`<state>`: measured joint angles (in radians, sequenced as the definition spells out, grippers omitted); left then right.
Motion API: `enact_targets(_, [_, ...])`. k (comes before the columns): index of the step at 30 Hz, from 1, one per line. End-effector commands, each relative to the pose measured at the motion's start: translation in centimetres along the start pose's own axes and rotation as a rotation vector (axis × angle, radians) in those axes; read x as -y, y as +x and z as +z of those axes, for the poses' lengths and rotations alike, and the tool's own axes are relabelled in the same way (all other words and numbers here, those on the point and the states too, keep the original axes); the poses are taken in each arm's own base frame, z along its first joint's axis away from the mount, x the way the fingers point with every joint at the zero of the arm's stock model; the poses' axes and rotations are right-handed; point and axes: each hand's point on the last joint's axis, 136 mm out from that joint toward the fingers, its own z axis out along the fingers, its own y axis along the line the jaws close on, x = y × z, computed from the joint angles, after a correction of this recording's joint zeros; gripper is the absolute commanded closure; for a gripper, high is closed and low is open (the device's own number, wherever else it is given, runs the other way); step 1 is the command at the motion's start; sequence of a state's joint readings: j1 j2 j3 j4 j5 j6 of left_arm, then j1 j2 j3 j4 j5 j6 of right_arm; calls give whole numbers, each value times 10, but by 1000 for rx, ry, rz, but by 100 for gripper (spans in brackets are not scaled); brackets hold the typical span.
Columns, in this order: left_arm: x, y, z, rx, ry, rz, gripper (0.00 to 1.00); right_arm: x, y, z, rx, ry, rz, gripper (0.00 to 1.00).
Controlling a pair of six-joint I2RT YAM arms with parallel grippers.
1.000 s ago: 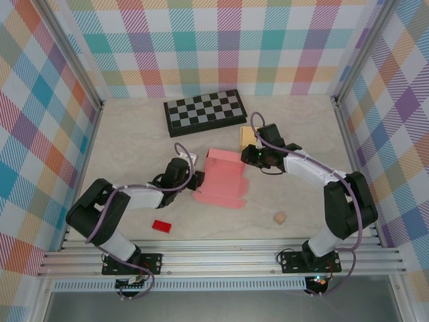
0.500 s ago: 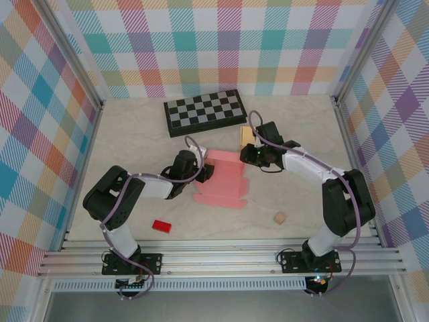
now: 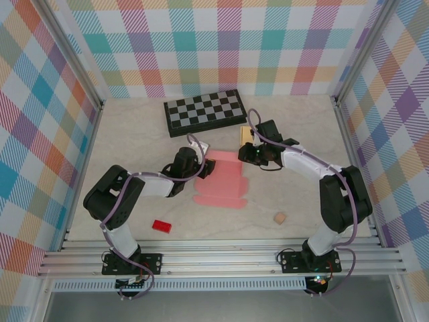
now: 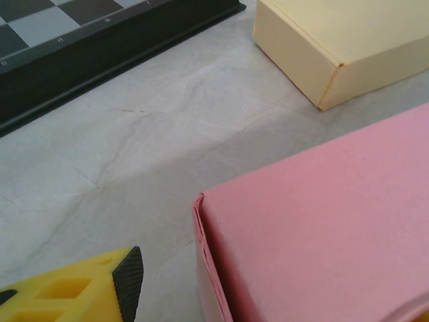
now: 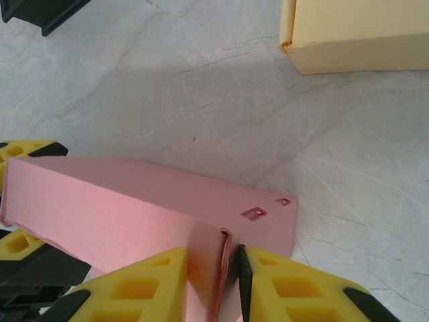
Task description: Fold the paper box
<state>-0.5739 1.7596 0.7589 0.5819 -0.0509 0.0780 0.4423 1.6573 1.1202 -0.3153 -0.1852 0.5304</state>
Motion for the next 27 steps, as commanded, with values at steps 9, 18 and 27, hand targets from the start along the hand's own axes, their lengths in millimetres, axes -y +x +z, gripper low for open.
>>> enact_targets(9, [-20,-17,17,-9,-253,44,89,0,16,8,-60,30,-12,74])
enact_targets(18, [-35,9,14,-120,-439,77,93,-5,14,7,-34,41,11,75])
enact_targets(27, [-35,45,21,-204,-466,68,87,-6,14,10,-38,60,14,75])
